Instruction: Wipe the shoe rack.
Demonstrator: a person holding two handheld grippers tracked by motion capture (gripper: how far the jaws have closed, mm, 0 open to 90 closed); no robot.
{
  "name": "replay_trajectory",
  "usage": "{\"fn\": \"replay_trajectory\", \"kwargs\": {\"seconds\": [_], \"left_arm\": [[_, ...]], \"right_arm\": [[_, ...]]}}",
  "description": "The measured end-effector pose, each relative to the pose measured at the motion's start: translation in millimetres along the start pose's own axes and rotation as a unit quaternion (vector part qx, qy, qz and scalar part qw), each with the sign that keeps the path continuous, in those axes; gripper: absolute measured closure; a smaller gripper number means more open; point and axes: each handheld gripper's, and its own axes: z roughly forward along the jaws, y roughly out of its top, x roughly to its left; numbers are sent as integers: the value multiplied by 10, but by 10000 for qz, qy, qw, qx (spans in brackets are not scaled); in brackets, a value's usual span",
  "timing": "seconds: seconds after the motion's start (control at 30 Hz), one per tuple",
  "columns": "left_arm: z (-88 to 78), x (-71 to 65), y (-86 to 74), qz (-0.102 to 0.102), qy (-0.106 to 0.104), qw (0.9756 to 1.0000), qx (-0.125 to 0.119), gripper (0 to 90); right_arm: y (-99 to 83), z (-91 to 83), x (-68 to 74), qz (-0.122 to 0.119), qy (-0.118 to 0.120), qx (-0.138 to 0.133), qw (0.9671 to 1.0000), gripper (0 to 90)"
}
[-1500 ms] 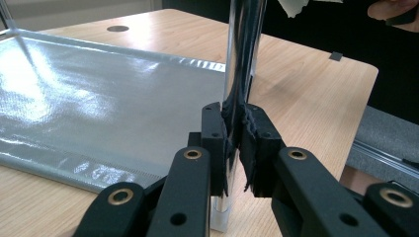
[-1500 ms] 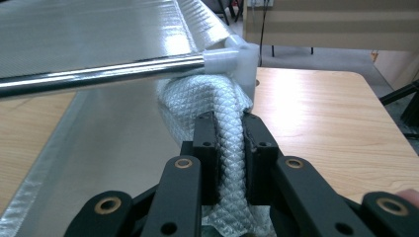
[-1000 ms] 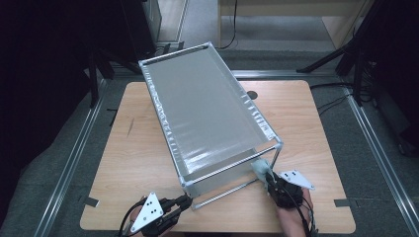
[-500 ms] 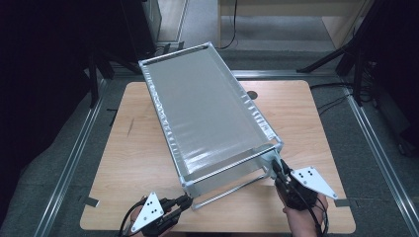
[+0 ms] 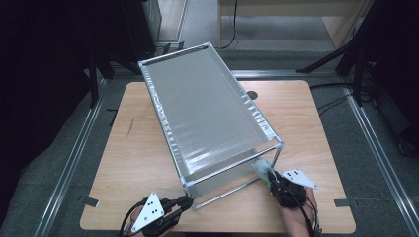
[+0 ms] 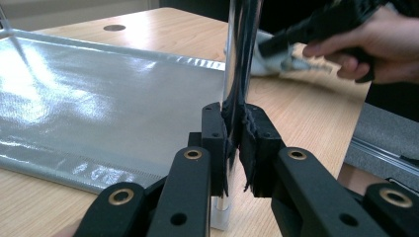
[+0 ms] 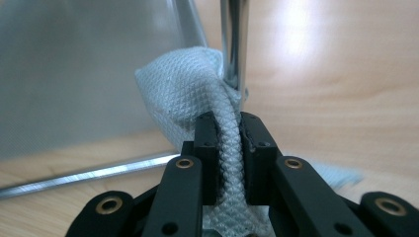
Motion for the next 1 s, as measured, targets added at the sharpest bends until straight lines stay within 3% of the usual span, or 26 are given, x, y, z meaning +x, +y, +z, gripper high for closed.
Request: {"fn": "replay_trajectory", "kwargs": {"seconds": [0.13, 0.27, 0.33, 0.43, 0.57, 0.63, 0.7, 0.8, 1.0], "left_arm": [[4, 6, -4, -31, -15, 10000, -7, 820], [7, 2, -4, -40, -13, 10000, -8, 819], [9, -2, -5, -41, -7, 10000, -5, 819], [11, -10, -5, -27, 0, 10000, 1, 819], [13, -15, -5, -18, -3, 10000, 3, 820], [17, -18, -6, -21, -18, 10000, -2, 820], [26, -26, -7, -11, -29, 10000, -3, 820], [30, -32, -5, 10, -36, 10000, 7, 821], [38, -41, -4, -14, -38, 10000, 4, 820]], "right_arm": [[178, -254, 43, 20, 55, -633, 9980, 806], [343, -525, 97, -80, 36, -1236, 9923, 806], [375, -585, 95, -56, 5, -1377, 9905, 806], [313, -494, 74, -44, -16, -1203, 9927, 804], [75, -162, 27, -24, -94, -434, 9990, 803], [-35, -30, 6, -52, -175, -99, 9998, 801], [-110, 52, 1, -227, -329, 102, 9992, 801], [-135, 87, 24, -177, -361, 159, 9991, 805], [-125, 138, 250, -530, -176, 89, 9984, 802]]}}
